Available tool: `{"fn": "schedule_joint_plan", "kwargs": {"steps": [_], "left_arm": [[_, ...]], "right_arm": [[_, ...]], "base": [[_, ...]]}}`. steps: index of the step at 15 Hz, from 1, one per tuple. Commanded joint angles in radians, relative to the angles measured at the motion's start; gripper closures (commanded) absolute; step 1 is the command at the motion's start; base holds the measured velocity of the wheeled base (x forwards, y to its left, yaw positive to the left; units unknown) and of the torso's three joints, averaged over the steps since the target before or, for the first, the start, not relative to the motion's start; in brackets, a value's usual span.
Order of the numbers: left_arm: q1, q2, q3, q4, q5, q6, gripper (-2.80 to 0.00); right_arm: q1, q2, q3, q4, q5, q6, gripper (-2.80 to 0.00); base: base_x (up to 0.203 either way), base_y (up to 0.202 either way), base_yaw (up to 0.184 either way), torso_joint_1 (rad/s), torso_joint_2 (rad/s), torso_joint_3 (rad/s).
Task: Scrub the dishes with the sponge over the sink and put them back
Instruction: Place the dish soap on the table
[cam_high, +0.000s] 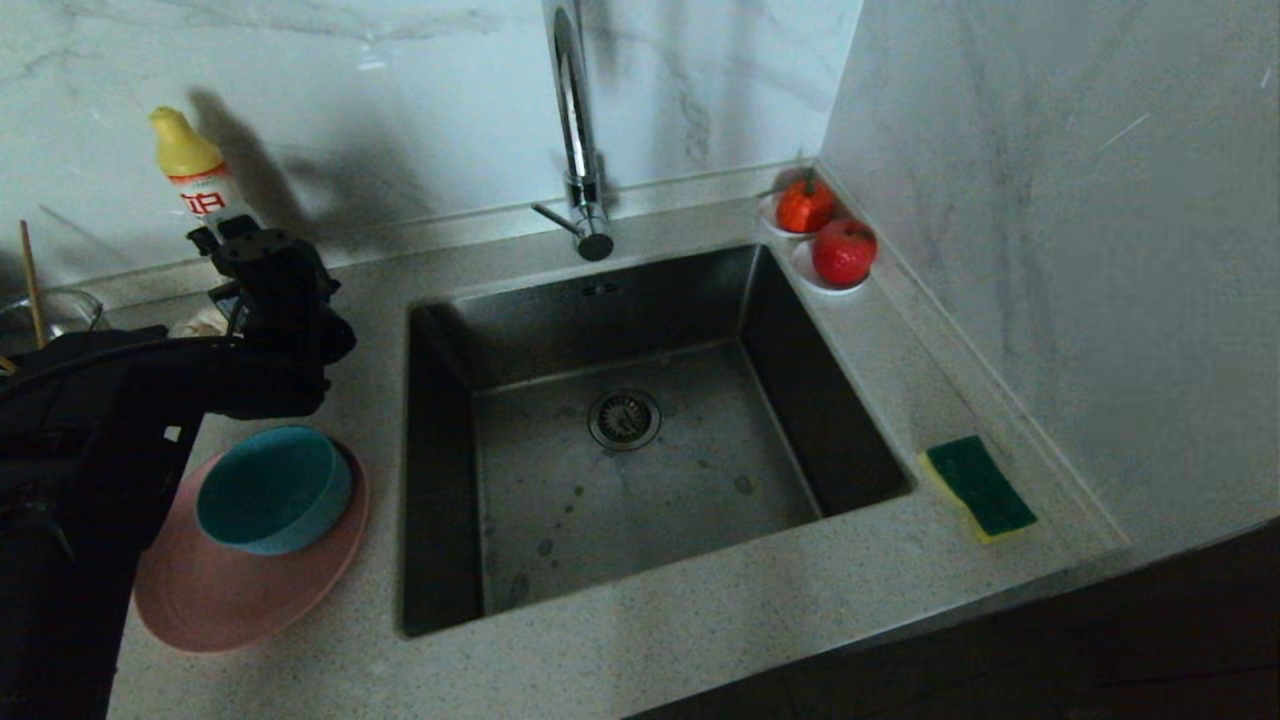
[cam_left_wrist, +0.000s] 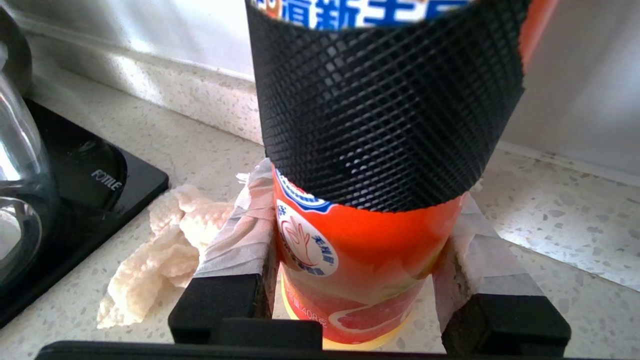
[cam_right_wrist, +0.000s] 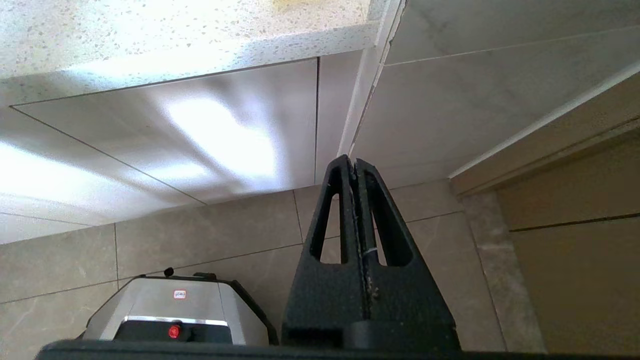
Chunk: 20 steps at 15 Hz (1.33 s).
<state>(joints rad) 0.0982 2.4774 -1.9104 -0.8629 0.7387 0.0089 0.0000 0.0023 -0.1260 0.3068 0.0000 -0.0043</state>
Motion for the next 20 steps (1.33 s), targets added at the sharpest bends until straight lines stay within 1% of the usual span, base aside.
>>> {"fn": "schedule_joint_plan", "kwargs": {"steps": [1, 3, 9, 20], "left_arm": [[0.002, 0.001, -0.001, 0.006, 0.001, -0.002, 0.00], [0.002, 0.000, -0.008, 0.010, 0.002, -0.039, 0.00], [0.002, -0.008, 0.001, 0.015, 0.002, -0.067, 0.00], [0.003, -0.042, 0.009, 0.027, 0.004, -0.069, 0.00]], "right_arm": [[0.000, 0.001, 0.000, 0.002, 0.000, 0.000, 0.00], [0.000, 0.001, 0.001, 0.002, 0.000, 0.000, 0.00], [0.000, 0.001, 0.000, 0.002, 0.000, 0.000, 0.00], [0.000, 0.001, 0.001, 0.002, 0.000, 0.000, 0.00]], "base": [[0.000, 0.000, 0.000, 0.000, 0.00, 0.000], [0.000, 0.000, 0.000, 0.000, 0.00, 0.000], [0.000, 0.000, 0.000, 0.000, 0.00, 0.000], [0.000, 0.000, 0.000, 0.000, 0.00, 0.000]]}}
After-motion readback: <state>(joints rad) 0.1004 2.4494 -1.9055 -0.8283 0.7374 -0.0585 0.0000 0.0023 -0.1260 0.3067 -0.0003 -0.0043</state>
